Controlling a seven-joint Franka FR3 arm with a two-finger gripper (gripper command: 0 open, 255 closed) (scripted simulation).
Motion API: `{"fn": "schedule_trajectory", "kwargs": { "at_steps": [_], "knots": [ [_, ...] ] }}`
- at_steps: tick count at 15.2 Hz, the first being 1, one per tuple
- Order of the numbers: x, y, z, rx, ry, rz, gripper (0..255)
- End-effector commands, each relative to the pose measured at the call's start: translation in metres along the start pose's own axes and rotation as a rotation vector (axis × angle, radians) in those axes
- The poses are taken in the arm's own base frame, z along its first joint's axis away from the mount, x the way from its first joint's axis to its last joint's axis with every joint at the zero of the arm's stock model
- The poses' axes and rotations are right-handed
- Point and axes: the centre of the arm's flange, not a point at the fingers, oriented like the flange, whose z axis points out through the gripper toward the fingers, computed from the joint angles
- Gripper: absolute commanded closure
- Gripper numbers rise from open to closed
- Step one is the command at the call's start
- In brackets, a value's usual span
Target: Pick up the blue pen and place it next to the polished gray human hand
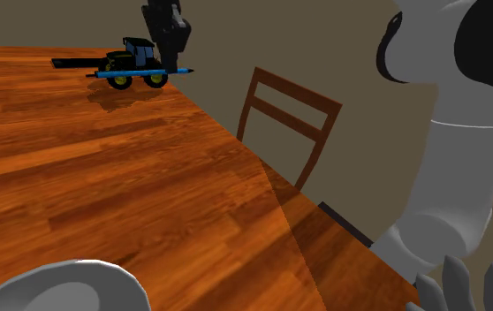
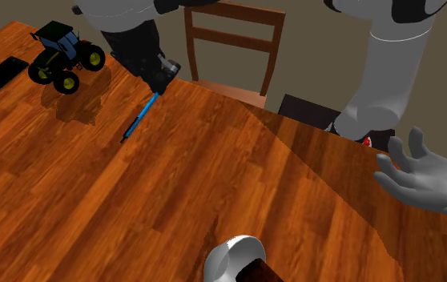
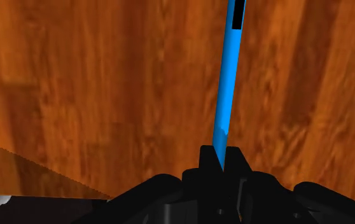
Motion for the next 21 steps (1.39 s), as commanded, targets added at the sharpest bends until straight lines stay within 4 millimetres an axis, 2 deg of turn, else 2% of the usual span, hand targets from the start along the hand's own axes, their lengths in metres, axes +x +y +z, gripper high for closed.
{"fn": "schedule_trajectory", "kwargs": {
  "at_steps": [1, 21],
  "knots": [
    [-0.002, 0.013, -0.006, 0.0, 0.0, 0.0, 255],
    [-0.04, 0.274, -0.016, 0.0, 0.0, 0.0, 255]
  ]
}}
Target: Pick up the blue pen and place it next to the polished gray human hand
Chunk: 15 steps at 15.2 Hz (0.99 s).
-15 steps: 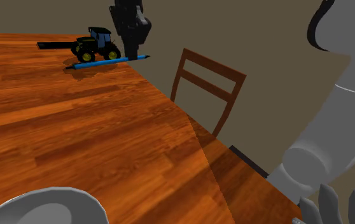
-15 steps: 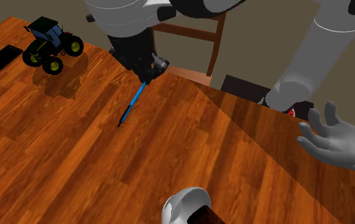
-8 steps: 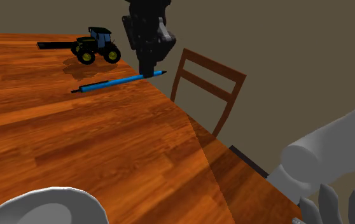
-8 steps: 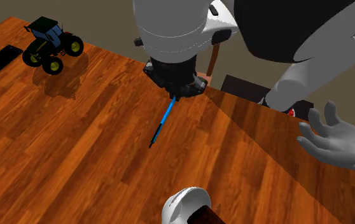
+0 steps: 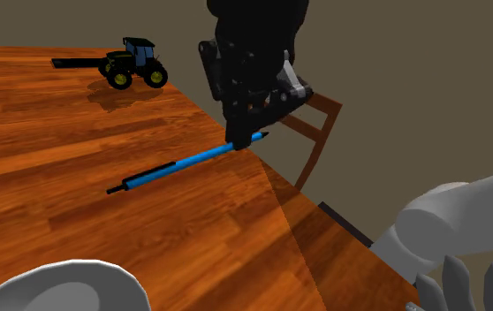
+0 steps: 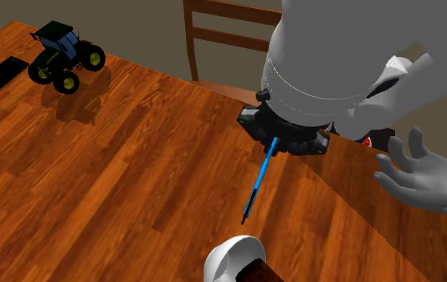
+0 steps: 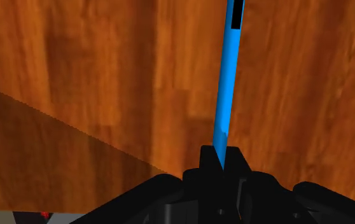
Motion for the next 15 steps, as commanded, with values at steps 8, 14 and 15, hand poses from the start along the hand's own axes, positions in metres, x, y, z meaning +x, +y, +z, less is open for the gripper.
{"fn": "schedule_trajectory", "kwargs": {
  "at_steps": [8, 14, 15],
  "knots": [
    [-0.015, 0.119, -0.003, -0.001, -0.002, 0.001, 255],
    [-0.027, 0.197, -0.006, -0.001, -0.002, 0.001, 255],
    [-0.029, 0.21, -0.006, -0.001, -0.002, 0.001, 255]
  ]
}}
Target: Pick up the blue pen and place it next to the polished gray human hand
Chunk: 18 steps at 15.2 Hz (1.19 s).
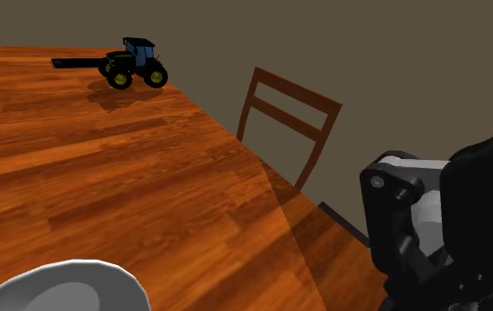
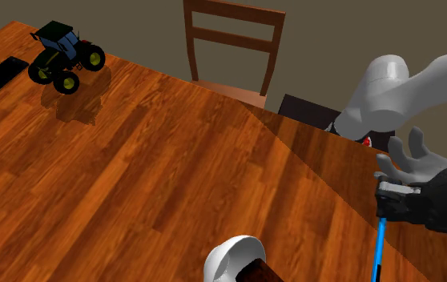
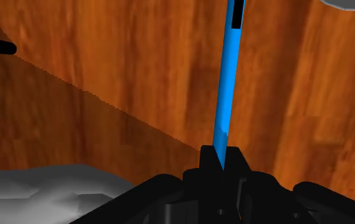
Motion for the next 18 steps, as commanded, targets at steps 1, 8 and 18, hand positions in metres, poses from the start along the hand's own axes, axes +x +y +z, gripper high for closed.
{"fn": "schedule_trajectory", "kwargs": {
  "at_steps": [1, 8, 18],
  "knots": [
    [-0.002, 0.028, -0.002, -0.001, 0.0, 0.001, 255],
    [-0.01, 0.072, 0.011, -0.001, 0.0, 0.001, 255],
    [-0.015, 0.073, 0.064, -0.001, 0.0, 0.001, 255]
  ]
}}
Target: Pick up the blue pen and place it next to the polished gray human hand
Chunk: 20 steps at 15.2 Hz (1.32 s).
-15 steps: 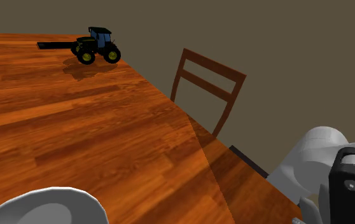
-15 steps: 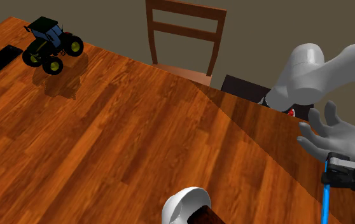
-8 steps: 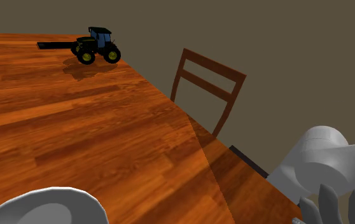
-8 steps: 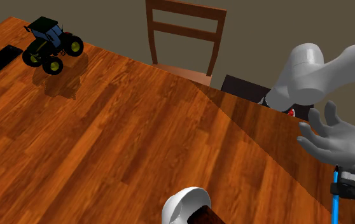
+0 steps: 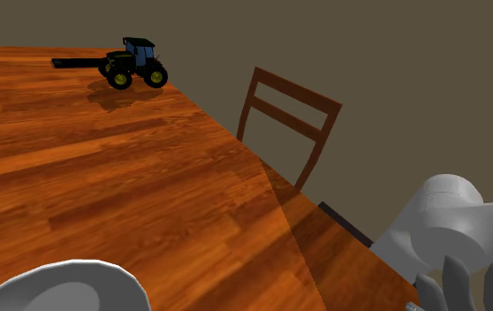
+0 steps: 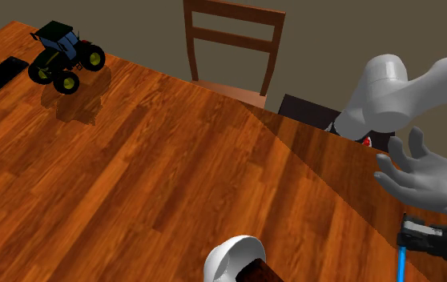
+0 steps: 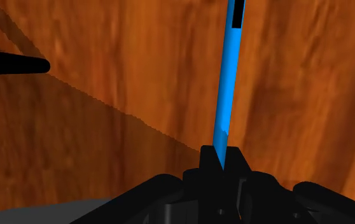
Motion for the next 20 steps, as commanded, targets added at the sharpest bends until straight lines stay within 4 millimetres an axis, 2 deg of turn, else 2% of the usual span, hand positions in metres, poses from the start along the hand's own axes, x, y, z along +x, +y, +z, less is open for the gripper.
{"fn": "schedule_trajectory", "kwargs": {
  "at_steps": [1, 20],
  "knots": [
    [0.0, 0.001, 0.011, 0.0, 0.0, 0.0, 255],
    [-0.01, 0.003, 0.111, 0.0, 0.0, 0.0, 255]
  ]
}}
